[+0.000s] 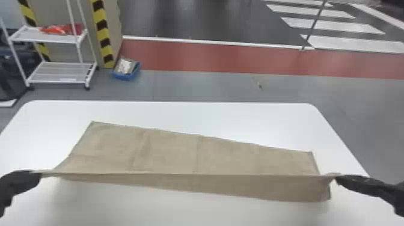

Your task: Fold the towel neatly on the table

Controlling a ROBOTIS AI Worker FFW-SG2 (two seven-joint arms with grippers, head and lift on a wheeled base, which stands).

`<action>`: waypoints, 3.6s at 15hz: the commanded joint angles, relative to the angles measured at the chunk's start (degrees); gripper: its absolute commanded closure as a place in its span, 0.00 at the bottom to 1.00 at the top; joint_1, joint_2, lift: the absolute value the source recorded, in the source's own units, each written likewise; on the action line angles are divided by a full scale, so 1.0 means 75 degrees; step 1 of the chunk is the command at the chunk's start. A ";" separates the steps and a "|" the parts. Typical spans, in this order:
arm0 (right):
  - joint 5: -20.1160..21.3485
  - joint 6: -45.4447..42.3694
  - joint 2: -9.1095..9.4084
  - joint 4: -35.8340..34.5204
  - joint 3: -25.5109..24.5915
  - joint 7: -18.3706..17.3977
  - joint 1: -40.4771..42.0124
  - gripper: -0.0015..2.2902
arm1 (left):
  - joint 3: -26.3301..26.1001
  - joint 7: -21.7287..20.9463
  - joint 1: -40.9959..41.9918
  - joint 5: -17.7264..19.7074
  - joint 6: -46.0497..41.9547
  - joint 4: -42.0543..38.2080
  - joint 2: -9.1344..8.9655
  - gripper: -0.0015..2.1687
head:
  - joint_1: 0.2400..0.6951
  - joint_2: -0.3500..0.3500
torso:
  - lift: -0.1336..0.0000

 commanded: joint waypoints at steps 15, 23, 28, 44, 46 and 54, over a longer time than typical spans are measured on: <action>0.1232 0.1133 -0.0956 0.1842 0.1423 0.0067 -0.2318 0.59 | -0.1686 -0.2452 -0.1710 -0.2069 0.2159 0.0406 0.0935 0.65 | 1.00 0.20 | 0.07; 0.2099 0.1250 -0.1225 0.3646 0.2607 0.0477 -0.3958 0.59 | -0.2659 -0.2662 -0.3854 -0.2233 0.2135 0.2913 0.1029 0.65 | 1.00 0.21 | 0.07; 0.2122 0.1250 -0.1155 0.4150 0.2993 0.0571 -0.4579 0.59 | -0.3163 -0.2733 -0.4757 -0.2315 0.2112 0.4144 0.1017 0.65 | 1.00 0.23 | 0.07; 0.3036 0.0571 -0.1143 0.5650 0.4036 0.0594 -0.5868 0.59 | -0.3374 -0.2616 -0.5636 -0.2432 0.1526 0.5621 0.0994 0.65 | 1.00 0.29 | 0.07; 0.3154 0.0571 -0.1143 0.5697 0.4130 0.0583 -0.5892 0.59 | -0.3374 -0.2604 -0.5694 -0.2432 0.1479 0.5785 0.0971 0.65 | 1.00 0.29 | 0.07; 0.3458 0.0219 -0.1120 0.6178 0.4306 0.0501 -0.6079 0.59 | -0.3327 -0.2498 -0.5800 -0.2432 0.1409 0.6007 0.0994 0.65 | 1.00 0.29 | 0.07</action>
